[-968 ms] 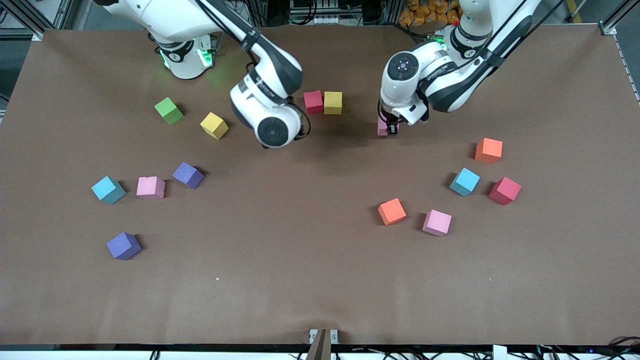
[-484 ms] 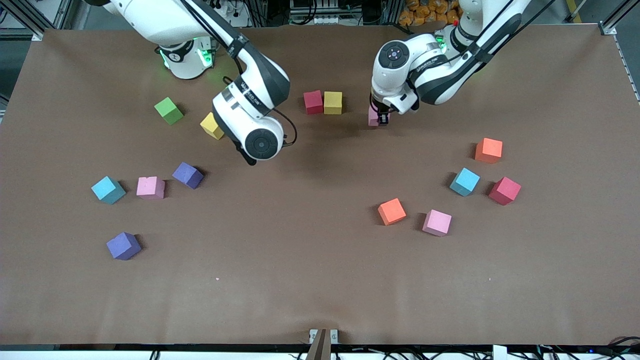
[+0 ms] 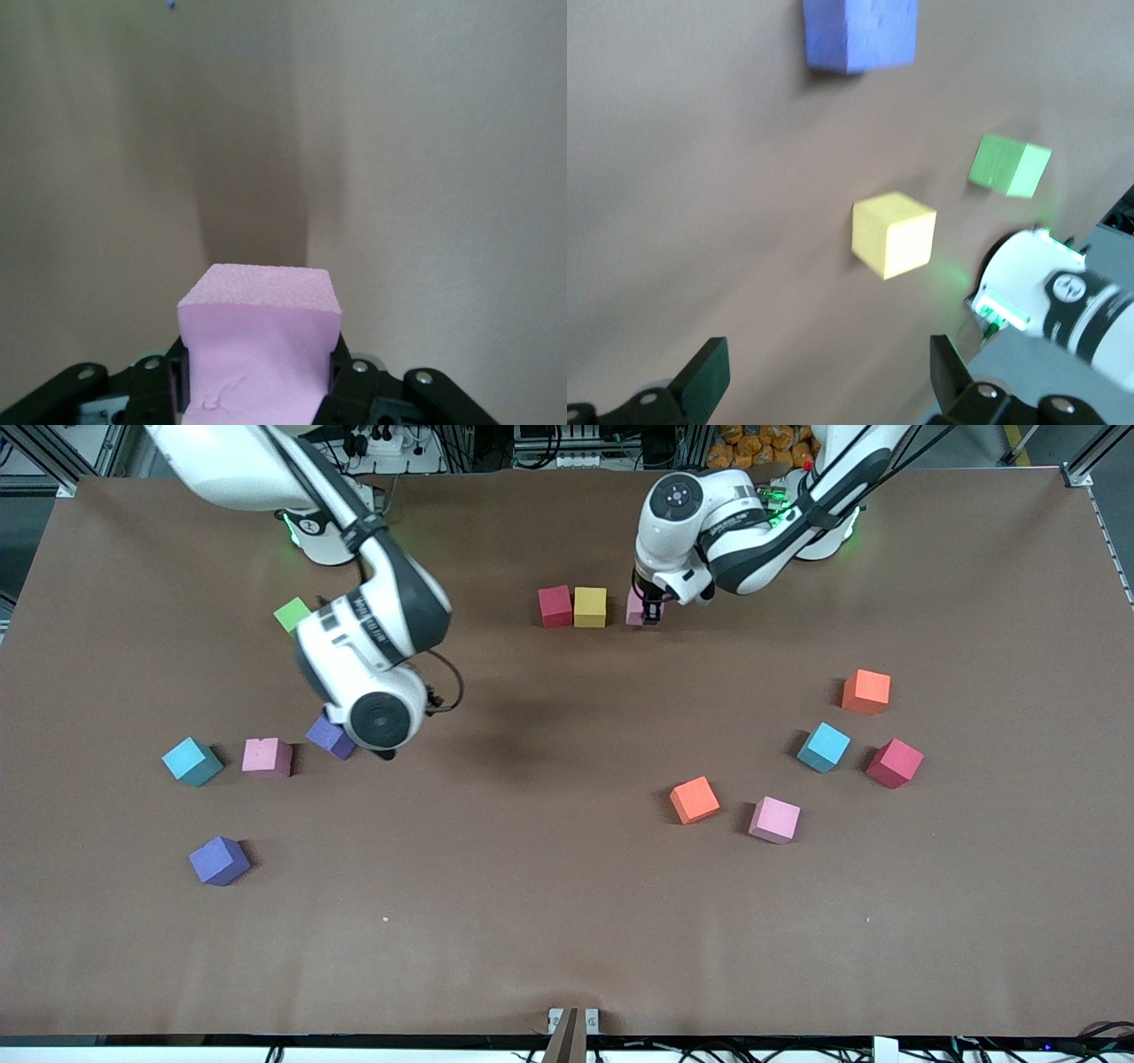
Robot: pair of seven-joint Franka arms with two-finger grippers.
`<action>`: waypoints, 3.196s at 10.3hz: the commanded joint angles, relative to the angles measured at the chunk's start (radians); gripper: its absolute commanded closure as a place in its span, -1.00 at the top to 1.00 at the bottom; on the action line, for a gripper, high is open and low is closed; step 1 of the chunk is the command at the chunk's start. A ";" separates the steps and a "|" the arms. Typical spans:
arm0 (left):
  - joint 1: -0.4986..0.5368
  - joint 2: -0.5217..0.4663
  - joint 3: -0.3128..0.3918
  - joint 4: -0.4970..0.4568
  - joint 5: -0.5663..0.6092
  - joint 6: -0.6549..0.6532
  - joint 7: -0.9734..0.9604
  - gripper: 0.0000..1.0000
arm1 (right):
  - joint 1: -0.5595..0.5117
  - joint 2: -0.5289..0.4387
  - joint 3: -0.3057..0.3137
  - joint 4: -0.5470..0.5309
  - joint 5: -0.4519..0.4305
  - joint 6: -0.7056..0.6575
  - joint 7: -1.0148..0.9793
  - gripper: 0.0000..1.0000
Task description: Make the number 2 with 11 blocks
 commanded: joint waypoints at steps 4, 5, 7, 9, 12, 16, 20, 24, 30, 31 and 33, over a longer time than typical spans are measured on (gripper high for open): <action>-0.067 -0.001 0.015 -0.003 0.021 0.025 -0.291 -1.00 | -0.196 -0.202 -0.059 -0.242 -0.015 0.196 -0.290 1.00; -0.092 0.001 0.037 0.000 0.021 0.025 -0.300 -1.00 | -0.207 -0.214 -0.095 -0.280 -0.005 0.256 -0.295 1.00; -0.160 0.001 0.108 0.021 0.029 0.026 -0.323 -1.00 | -0.225 -0.302 -0.133 -0.456 0.028 0.464 -0.303 1.00; -0.243 0.001 0.182 0.047 0.029 0.029 -0.332 -1.00 | -0.238 -0.354 -0.133 -0.573 0.039 0.624 -0.391 1.00; -0.277 0.018 0.202 0.057 0.029 0.035 -0.338 -1.00 | -0.259 -0.394 -0.133 -0.594 0.088 0.666 -0.497 1.00; -0.412 0.035 0.322 0.090 0.034 0.043 -0.358 -1.00 | -0.267 -0.376 -0.133 -0.644 0.088 0.772 -0.631 1.00; -0.472 0.047 0.371 0.106 0.034 0.045 -0.374 -1.00 | -0.261 -0.316 -0.132 -0.649 0.090 0.847 -0.633 1.00; -0.471 0.047 0.373 0.118 0.034 0.045 -0.374 -1.00 | -0.245 -0.270 -0.132 -0.654 0.090 0.918 -0.633 1.00; -0.472 0.053 0.376 0.120 0.035 0.045 -0.392 0.50 | -0.231 -0.213 -0.132 -0.654 0.090 0.961 -0.636 0.99; -0.475 0.051 0.376 0.120 0.035 0.042 -0.393 1.00 | -0.230 -0.201 -0.132 -0.654 0.091 0.976 -0.636 0.99; -0.481 0.051 0.376 0.120 0.037 0.035 -0.397 1.00 | -0.221 -0.181 -0.132 -0.654 0.091 0.998 -0.636 0.98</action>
